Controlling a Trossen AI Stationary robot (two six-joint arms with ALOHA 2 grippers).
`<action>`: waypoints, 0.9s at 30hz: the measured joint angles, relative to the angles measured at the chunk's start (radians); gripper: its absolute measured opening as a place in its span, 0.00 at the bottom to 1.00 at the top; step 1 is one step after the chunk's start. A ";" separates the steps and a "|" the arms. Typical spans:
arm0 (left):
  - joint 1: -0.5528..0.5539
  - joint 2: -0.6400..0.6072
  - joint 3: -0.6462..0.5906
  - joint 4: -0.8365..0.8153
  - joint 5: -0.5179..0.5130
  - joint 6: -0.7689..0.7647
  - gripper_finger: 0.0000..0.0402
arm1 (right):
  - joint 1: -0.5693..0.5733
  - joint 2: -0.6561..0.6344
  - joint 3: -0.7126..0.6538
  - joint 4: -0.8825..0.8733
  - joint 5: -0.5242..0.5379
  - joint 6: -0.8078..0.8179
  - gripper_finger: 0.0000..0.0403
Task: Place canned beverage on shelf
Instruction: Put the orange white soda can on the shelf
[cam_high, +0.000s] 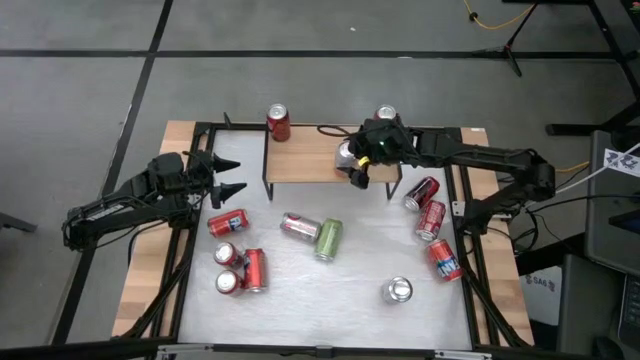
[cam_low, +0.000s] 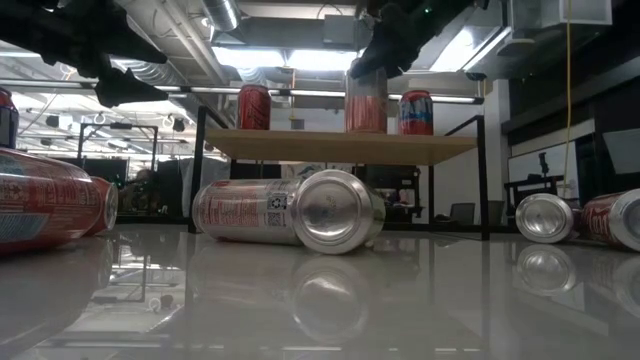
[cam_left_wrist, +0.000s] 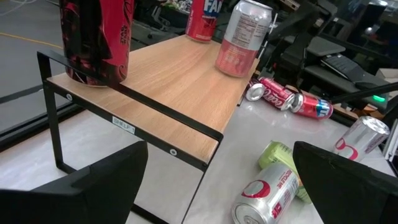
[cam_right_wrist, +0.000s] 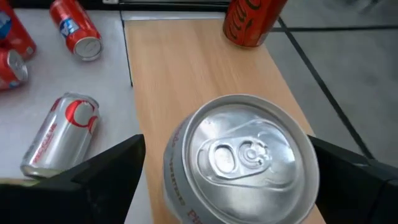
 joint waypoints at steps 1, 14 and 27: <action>0.000 0.000 0.000 0.000 0.000 0.000 0.99 | 0.000 0.001 0.000 0.000 0.007 0.023 0.97; 0.000 0.000 0.000 -0.001 -0.028 0.001 0.99 | 0.000 0.001 0.000 -0.001 0.027 0.103 0.79; 0.000 0.000 0.000 -0.002 -0.028 0.001 0.99 | -0.001 0.001 -0.001 0.013 0.132 0.221 0.74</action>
